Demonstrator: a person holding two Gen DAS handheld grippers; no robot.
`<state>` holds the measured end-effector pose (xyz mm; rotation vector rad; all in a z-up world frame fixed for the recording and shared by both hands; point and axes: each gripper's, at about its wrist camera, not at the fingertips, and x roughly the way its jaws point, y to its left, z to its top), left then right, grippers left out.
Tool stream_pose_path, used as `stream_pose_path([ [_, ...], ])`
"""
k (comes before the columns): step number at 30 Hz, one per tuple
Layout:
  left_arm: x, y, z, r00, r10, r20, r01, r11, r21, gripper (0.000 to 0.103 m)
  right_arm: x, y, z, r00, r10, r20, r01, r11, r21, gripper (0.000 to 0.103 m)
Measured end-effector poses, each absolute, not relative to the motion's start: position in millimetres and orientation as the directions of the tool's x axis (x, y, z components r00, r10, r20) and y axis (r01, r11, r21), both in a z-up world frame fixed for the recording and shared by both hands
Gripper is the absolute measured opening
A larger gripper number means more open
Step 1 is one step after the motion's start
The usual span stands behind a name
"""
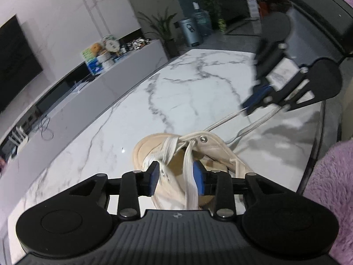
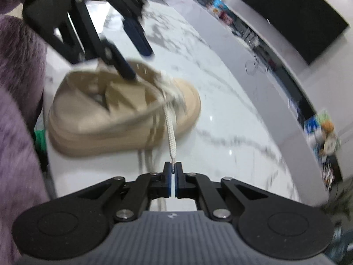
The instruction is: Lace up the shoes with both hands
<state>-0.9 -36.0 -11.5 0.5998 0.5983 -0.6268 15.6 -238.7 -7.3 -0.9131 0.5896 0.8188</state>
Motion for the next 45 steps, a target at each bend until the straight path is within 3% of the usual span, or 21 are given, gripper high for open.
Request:
stream_pose_path([
  [10, -0.9, -26.3, -9.3, 0.656, -0.343, -0.672, 0.623, 0.749, 0.226, 0.031, -24.3, -316.2, -17.6, 0.548, 0.208, -0.810, -0.756, 0.537, -0.374, 0.003],
  [14, 8.1, -24.5, -13.7, 0.641, -0.343, -0.687, 0.601, 0.781, 0.170, 0.014, -28.0, -331.4, -22.1, 0.541, 0.201, -0.817, -0.733, 0.589, -0.340, 0.003],
  [17, 10.3, -23.1, -14.5, 0.653, -0.324, -0.685, 0.576, 0.799, 0.171, 0.008, -26.7, -327.8, -30.2, 0.535, 0.195, -0.822, -0.724, 0.607, -0.327, 0.003],
  [26, 5.5, -26.4, -17.0, 0.680, -0.287, -0.675, 0.544, 0.814, 0.202, 0.008, -13.1, -339.2, -52.8, 0.487, 0.217, -0.846, -0.676, 0.707, -0.208, 0.003],
  [30, 3.0, -28.2, -16.1, 0.689, -0.282, -0.668, 0.540, 0.813, 0.215, 0.008, -2.3, -347.6, -57.8, 0.456, 0.219, -0.863, -0.627, 0.767, -0.137, 0.009],
  [34, 2.6, -26.1, -15.8, 0.692, -0.290, -0.661, 0.535, 0.821, 0.200, 0.008, 12.0, -365.9, -55.8, 0.450, 0.189, -0.873, -0.514, 0.854, -0.080, 0.021],
  [36, 1.7, -26.1, -13.9, 0.697, -0.297, -0.652, 0.534, 0.822, 0.196, 0.008, 24.3, -379.2, -55.9, 0.437, 0.169, -0.883, -0.392, 0.920, -0.018, 0.024],
  [39, 0.1, -26.4, -12.4, 0.703, -0.301, -0.644, 0.534, 0.821, 0.200, 0.008, 36.2, -399.0, -55.9, 0.424, 0.180, -0.888, -0.176, 0.978, 0.114, 0.038],
  [45, -3.7, -26.6, -10.8, 0.713, -0.311, -0.629, 0.539, 0.817, 0.205, 0.008, 48.5, -424.1, -63.5, 0.397, 0.238, -0.886, 0.189, 0.924, 0.333, 0.039],
])
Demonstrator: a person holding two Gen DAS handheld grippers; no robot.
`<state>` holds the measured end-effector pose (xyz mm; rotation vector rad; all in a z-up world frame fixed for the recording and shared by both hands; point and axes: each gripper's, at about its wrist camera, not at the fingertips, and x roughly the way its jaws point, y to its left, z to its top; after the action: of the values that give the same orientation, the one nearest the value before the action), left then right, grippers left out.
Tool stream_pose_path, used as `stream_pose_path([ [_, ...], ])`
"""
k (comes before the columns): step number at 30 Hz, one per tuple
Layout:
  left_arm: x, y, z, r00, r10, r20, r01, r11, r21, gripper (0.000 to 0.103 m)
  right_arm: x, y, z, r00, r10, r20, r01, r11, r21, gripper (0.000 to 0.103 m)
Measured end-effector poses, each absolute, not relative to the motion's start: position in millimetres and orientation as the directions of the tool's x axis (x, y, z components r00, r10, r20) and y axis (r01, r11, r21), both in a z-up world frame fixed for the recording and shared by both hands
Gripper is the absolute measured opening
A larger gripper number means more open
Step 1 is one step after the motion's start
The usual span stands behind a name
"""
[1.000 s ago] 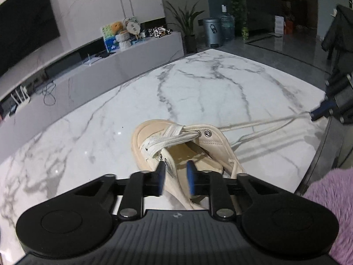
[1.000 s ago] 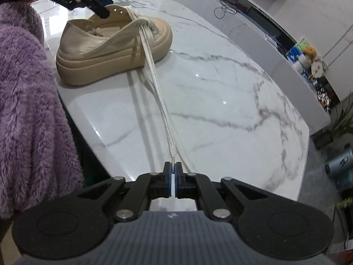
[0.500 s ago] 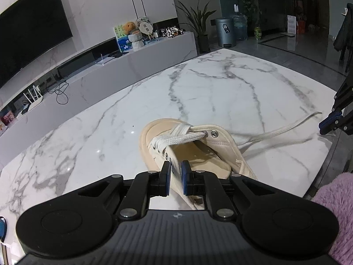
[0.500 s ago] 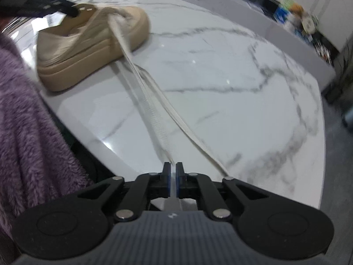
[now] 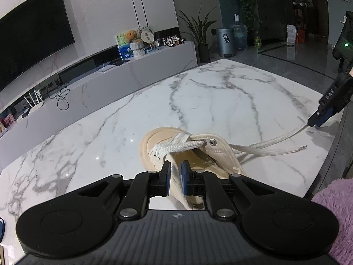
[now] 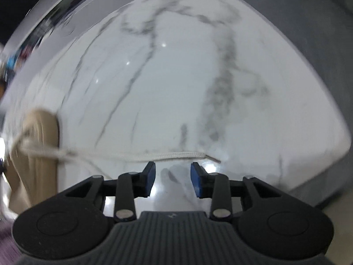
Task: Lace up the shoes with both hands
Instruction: 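Pull the lace away from the sneaker with the right gripper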
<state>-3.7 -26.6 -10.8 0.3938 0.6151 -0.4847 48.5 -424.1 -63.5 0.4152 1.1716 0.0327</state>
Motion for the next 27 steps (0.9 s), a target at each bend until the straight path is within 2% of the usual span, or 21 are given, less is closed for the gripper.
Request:
stream_pose_path([
  [5, -6.3, -26.1, -9.4, 0.716, -0.326, -0.617, 0.544, 0.814, 0.201, 0.008, 52.5, -435.4, -70.7, 0.412, 0.221, -0.884, 0.374, 0.844, 0.385, 0.043],
  [15, -6.4, -25.3, -9.7, 0.713, -0.337, -0.615, 0.549, 0.814, 0.189, 0.008, 80.4, -407.5, -64.6, 0.432, 0.082, -0.898, 0.375, 0.890, 0.261, 0.041],
  [23, -5.3, -24.4, -10.6, 0.707, -0.345, -0.618, 0.551, 0.815, 0.176, 0.008, 103.6, -373.3, -69.9, 0.437, -0.089, -0.895, 0.238, 0.971, 0.020, 0.021],
  [27, -5.0, -24.0, -11.0, 0.705, -0.346, -0.619, 0.552, 0.816, 0.173, 0.008, 104.9, -367.6, -71.3, 0.449, -0.117, -0.886, 0.153, 0.987, -0.052, 0.003],
])
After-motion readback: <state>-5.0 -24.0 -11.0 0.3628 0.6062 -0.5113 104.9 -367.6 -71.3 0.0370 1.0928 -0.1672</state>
